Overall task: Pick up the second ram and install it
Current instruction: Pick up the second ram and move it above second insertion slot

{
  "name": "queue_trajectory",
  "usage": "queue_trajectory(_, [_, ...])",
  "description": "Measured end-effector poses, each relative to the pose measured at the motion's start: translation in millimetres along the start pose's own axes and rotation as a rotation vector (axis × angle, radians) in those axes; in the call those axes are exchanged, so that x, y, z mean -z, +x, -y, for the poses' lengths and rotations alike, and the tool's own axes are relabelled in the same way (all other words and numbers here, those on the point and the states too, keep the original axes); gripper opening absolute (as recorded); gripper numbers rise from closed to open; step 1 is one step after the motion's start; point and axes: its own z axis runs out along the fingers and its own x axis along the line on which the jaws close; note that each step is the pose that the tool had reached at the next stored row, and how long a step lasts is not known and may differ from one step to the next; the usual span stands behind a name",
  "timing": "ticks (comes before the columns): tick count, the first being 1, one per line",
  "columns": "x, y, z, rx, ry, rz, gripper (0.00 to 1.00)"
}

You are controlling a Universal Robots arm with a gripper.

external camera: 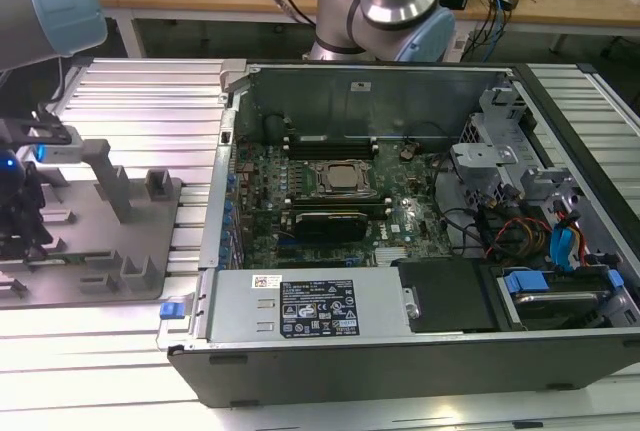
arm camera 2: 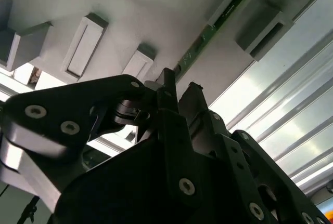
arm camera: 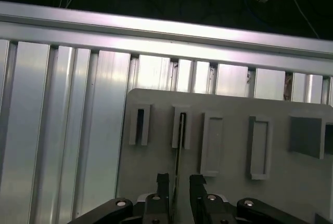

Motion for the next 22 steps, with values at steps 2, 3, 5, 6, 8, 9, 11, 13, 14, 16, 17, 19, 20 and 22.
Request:
queue_trajectory(2, [-6.2,-2.5,-1.7,0.001,-0.0004,-0.0029,0.28])
queue_trajectory(3, [-9.0,-2.7,-2.1,0.0,-0.0004,-0.0038,0.28])
queue_trajectory(5, [-12.9,-2.9,-3.4,-0.001,-0.0007,-0.0052,0.28])
queue_trajectory(6, [-13.6,-2.9,-3.6,-0.001,-0.0007,-0.0057,0.28])
queue_trajectory(8, [-14.3,-2.9,-3.8,-0.001,-0.0004,-0.0057,0.28])
queue_trajectory(9, [-14.5,-2.5,-3.9,-0.001,-0.0006,-0.0058,0.28])
queue_trajectory(11, [-14.6,-1.1,-4.0,-0.001,-0.0006,-0.0058,0.28])
queue_trajectory(13, [-14.7,-1.0,-4.0,-0.001,-0.0006,-0.0058,0.28])
queue_trajectory(14, [-14.6,-1.0,-4.0,-0.001,-0.0006,-0.0058,0.28])
queue_trajectory(16, [-14.6,-0.9,-4.0,-0.001,-0.0007,-0.0059,0.19])
queue_trajectory(17, [-14.6,-0.9,-4.0,-0.001,-0.0007,-0.0059,0.19])
queue_trajectory(19, [-13.8,-0.9,-4.0,-0.001,-0.0004,-0.0057,0.19])
queue_trajectory(20, [-13.5,-0.9,-4.0,-0.001,-0.0005,-0.0057,0.19])
queue_trajectory(22, [-13.5,-0.9,-4.0,-0.007,-0.0005,-0.0056,0.19])
